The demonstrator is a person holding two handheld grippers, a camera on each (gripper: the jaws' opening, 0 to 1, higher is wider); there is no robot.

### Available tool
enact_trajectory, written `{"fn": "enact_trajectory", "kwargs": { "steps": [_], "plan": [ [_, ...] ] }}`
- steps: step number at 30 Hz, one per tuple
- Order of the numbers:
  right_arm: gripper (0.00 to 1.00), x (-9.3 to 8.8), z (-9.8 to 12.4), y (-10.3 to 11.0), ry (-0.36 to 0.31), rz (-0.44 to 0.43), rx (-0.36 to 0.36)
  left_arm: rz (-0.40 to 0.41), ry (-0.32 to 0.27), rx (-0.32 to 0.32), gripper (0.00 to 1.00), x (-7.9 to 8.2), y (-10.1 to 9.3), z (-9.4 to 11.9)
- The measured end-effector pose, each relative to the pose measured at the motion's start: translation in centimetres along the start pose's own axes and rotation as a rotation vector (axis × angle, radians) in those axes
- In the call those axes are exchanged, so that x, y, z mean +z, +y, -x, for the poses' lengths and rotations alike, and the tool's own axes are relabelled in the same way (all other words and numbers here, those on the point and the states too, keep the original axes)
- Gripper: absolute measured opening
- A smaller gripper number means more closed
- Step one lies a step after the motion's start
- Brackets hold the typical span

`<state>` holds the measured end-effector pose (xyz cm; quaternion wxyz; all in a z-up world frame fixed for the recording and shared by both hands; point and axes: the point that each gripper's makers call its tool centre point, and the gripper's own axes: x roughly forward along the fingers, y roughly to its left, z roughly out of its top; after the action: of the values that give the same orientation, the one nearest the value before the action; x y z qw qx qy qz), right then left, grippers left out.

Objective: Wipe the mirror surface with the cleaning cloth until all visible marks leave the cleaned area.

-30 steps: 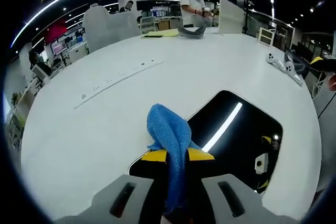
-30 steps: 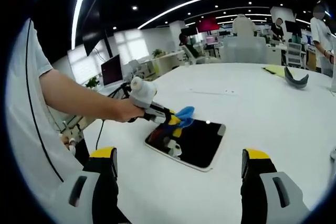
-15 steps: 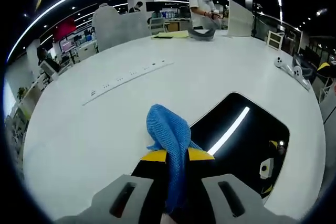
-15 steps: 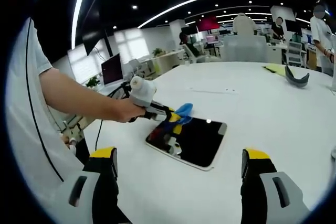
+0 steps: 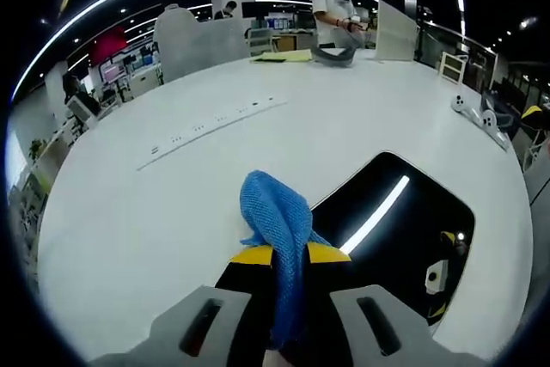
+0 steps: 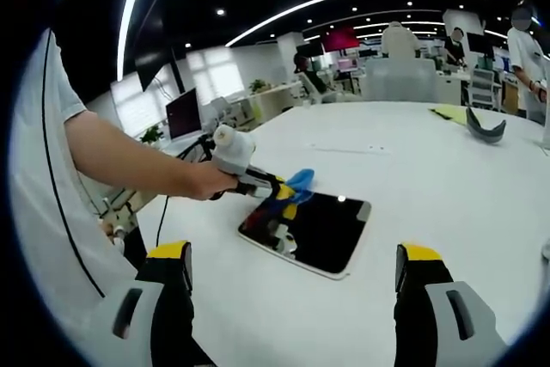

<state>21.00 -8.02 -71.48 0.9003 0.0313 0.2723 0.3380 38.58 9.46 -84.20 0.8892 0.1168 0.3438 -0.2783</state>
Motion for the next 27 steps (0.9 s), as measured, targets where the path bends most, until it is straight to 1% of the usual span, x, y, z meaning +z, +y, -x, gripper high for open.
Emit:
{"fn": "enact_trajectory", "kwargs": {
  "steps": [8, 9, 17, 19, 24, 27],
  "plan": [
    [0.99, -0.1, -0.2, 0.0, 0.006, 0.001, 0.004, -0.003, 0.002, -0.001, 0.09, 0.0, 0.1, -0.2],
    [0.99, -0.1, -0.2, 0.2, 0.01, 0.006, 0.014, -0.003, 0.003, -0.003, 0.09, 0.0, 0.1, -0.1],
    [0.99, 0.3, -0.3, 0.3, 0.0, 0.011, 0.015, -0.015, 0.014, 0.002, 0.09, 0.0, 0.1, -0.1],
    [0.99, 0.3, -0.3, 0.3, 0.002, 0.013, 0.015, -0.012, 0.023, 0.016, 0.09, -0.1, 0.3, 0.0],
    [0.99, 0.4, -0.1, 0.3, 0.003, 0.018, 0.016, -0.014, 0.027, 0.023, 0.09, -0.5, 0.8, 0.4],
    [0.99, 0.4, -0.1, 0.4, 0.001, 0.019, 0.02, -0.002, 0.029, 0.027, 0.09, -0.8, 1.1, 0.8]
  ]
}}
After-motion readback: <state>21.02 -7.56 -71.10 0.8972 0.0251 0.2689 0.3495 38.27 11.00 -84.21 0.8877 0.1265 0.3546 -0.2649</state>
